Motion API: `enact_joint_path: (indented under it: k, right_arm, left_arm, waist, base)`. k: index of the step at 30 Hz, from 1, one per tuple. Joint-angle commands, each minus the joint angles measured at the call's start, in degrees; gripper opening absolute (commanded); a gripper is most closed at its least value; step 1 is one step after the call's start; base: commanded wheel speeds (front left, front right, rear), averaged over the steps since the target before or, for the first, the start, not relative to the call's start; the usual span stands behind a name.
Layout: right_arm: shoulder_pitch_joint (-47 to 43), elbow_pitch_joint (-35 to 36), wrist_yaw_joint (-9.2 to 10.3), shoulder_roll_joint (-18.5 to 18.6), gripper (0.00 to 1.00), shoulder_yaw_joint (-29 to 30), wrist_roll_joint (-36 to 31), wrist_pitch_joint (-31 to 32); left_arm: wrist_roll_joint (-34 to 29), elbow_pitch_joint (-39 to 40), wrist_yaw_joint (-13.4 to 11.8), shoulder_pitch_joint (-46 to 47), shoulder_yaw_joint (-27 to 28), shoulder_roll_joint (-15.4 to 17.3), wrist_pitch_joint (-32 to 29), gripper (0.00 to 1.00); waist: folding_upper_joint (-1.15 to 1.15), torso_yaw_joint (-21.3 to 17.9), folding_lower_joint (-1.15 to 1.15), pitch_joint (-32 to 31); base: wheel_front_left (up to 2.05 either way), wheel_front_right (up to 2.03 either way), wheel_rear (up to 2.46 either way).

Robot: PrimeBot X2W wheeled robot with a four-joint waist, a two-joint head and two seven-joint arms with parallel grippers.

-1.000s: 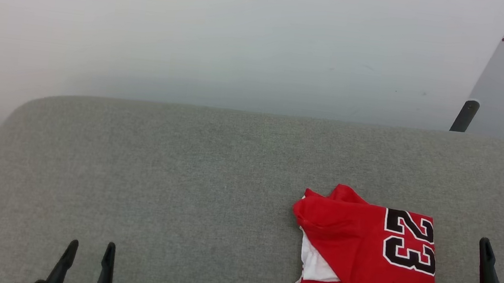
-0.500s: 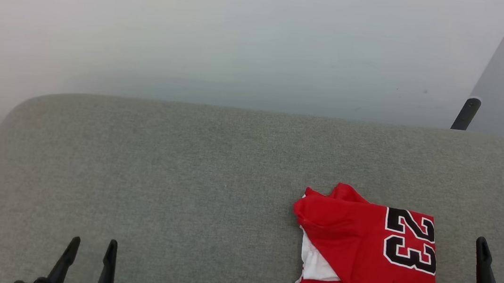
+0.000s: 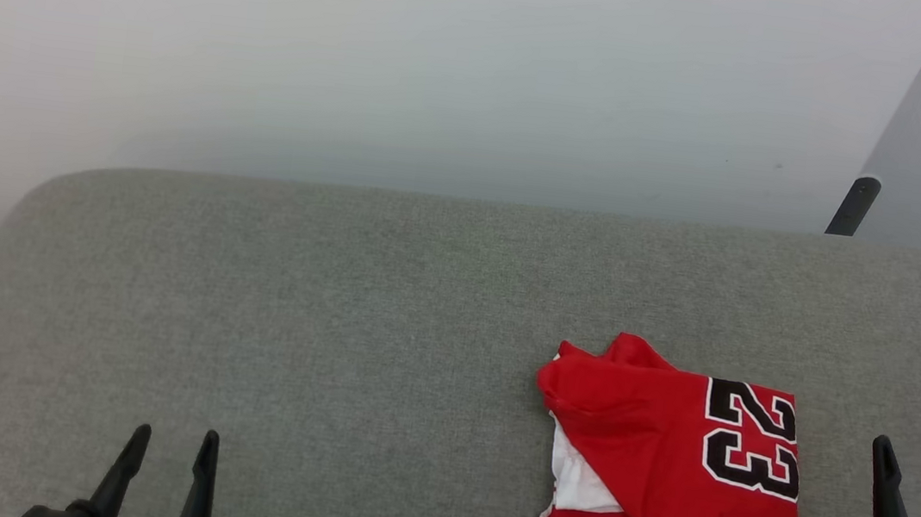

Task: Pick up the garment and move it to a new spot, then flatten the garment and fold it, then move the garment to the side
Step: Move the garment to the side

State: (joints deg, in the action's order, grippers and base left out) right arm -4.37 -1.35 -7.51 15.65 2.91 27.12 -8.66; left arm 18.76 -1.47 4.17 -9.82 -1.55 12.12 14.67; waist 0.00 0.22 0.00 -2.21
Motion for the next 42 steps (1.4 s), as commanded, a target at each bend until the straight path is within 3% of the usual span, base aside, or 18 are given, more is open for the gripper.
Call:
enact_joint_path:
  k: [1, 6, 10, 21, 26, 30, 39, 40, 41, 42]
  right_arm:
    - [-0.76, 0.02, 0.05, 0.27, 1.0, -0.07, -0.5, 0.29]
    - [1.19, 0.3, 0.05, 1.91, 1.0, -0.66, -1.18, 3.42]
    - [4.33, 0.17, 0.05, 5.14, 1.0, -2.36, -1.58, 10.6]
    - [14.14, -2.19, 0.03, 12.67, 1.0, -7.45, 4.85, 46.57]
    - [16.01, -3.35, 0.03, 13.95, 1.0, -6.85, 7.86, 58.6]
    - [17.42, -3.95, 0.02, 12.88, 1.0, -5.99, 9.38, 62.54]
    - [17.66, -7.77, 0.03, 11.13, 1.0, -6.87, 9.76, 64.19]
    - [17.54, -7.99, 0.03, 10.93, 0.8, -7.06, 9.95, 64.02]
    - [17.49, -8.06, 0.02, 10.66, 0.23, -7.22, 9.96, 63.66]
    - [17.44, -8.11, 0.02, 10.47, 0.0, -7.25, 10.19, 63.13]
  left_arm:
    - [0.41, 0.11, -0.23, 0.37, -0.06, 0.15, 0.15, 1.0]
    - [0.35, 0.14, -0.33, 1.31, -0.44, 0.0, 0.2, 1.0]
    - [0.36, 0.36, -0.43, 2.11, -0.56, -0.02, 0.24, 1.0]
    - [0.24, -1.94, 0.67, 6.85, -2.38, -1.75, 0.45, 1.0]
    - [-0.16, -2.89, 1.3, 9.25, -2.87, -2.56, 0.5, 1.0]
    - [-0.61, -3.13, 1.84, 11.08, -3.02, -3.22, 0.51, 1.0]
    - [-1.26, -4.28, 2.72, 13.34, -2.64, -4.86, 0.53, 1.0]
    - [-1.35, -4.46, 2.8, 13.36, -2.57, -5.03, 0.53, 1.0]
    - [-1.47, -4.61, 2.91, 13.42, -2.52, -5.21, 0.53, 1.0]
    - [-1.57, -4.73, 2.92, 13.46, -2.43, -5.37, 0.53, 1.0]
  waist:
    - [0.0, 0.13, 0.0, 0.13]
    - [0.0, 0.62, 0.0, 0.97]
    - [0.0, 0.58, 0.0, 2.24]
    - [0.0, 2.35, 0.0, 8.82]
    - [0.0, 3.61, 0.0, 11.66]
    - [0.0, 4.56, 0.0, 13.95]
    - [0.0, 5.92, 0.0, 16.36]
    - [0.0, 6.0, 0.0, 16.41]
    - [0.0, 6.05, 0.0, 16.4]
    - [0.0, 6.06, 0.0, 16.31]
  base:
    - [0.0, 0.0, 0.0]
    - [0.0, 0.0, 0.0]
    - [0.0, 0.0, 0.0]
    - [0.0, 0.0, 0.0]
    - [0.0, 0.0, 0.0]
    - [0.0, 0.0, 0.0]
    - [0.0, 0.0, 0.0]
    - [0.0, 0.0, 0.0]
    - [0.0, 0.0, 0.0]
    - [0.0, 0.0, 0.0]
